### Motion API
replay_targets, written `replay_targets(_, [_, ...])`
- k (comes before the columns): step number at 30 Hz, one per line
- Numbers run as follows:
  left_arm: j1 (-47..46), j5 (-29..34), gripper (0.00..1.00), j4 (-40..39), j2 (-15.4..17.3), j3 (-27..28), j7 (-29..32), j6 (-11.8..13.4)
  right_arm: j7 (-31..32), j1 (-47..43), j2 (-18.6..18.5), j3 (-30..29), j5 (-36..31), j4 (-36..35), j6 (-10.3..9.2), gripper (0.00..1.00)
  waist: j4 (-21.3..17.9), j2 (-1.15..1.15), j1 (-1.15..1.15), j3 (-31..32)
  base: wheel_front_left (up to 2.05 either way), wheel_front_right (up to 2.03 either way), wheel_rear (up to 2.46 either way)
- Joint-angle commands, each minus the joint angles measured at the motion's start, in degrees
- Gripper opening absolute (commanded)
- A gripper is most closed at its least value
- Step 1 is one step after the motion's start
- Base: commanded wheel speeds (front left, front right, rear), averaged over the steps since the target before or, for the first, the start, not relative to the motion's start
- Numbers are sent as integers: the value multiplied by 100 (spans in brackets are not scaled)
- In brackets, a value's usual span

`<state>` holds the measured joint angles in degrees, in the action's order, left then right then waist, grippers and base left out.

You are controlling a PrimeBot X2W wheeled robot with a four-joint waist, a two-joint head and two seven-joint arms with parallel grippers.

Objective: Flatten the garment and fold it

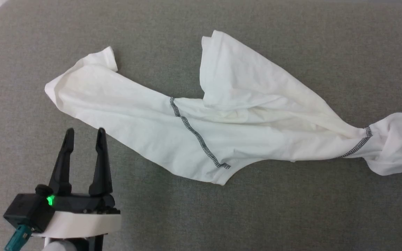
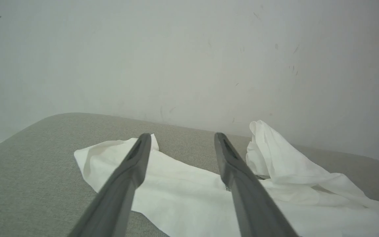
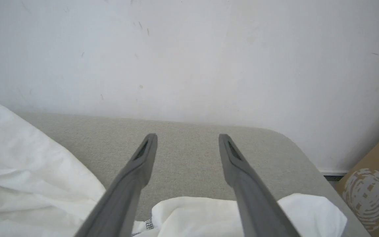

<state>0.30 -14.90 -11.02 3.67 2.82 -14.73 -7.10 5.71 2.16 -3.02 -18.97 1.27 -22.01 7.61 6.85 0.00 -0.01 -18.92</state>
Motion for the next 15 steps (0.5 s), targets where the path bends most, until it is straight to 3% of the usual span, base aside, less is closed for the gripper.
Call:
replay_targets(1, [99, 35, 100, 5, -31, 24, -27, -38, -121, -186, 11, 63, 172, 127, -12, 100, 1, 0, 1, 169, 0, 0, 0])
replay_targets(5, [267, 22, 100, 41, -57, 28, -27, -38, -400, -520, 12, 382, 451, 497, -12, 100, -19, 0, 1, 332, 0, 0, 0])
replay_targets(15, [300, 67, 100, 46, -76, -84, -27, -38, -311, -357, 13, 557, 171, 533, -12, 100, 154, 0, 1, 509, 0, 0, 0])
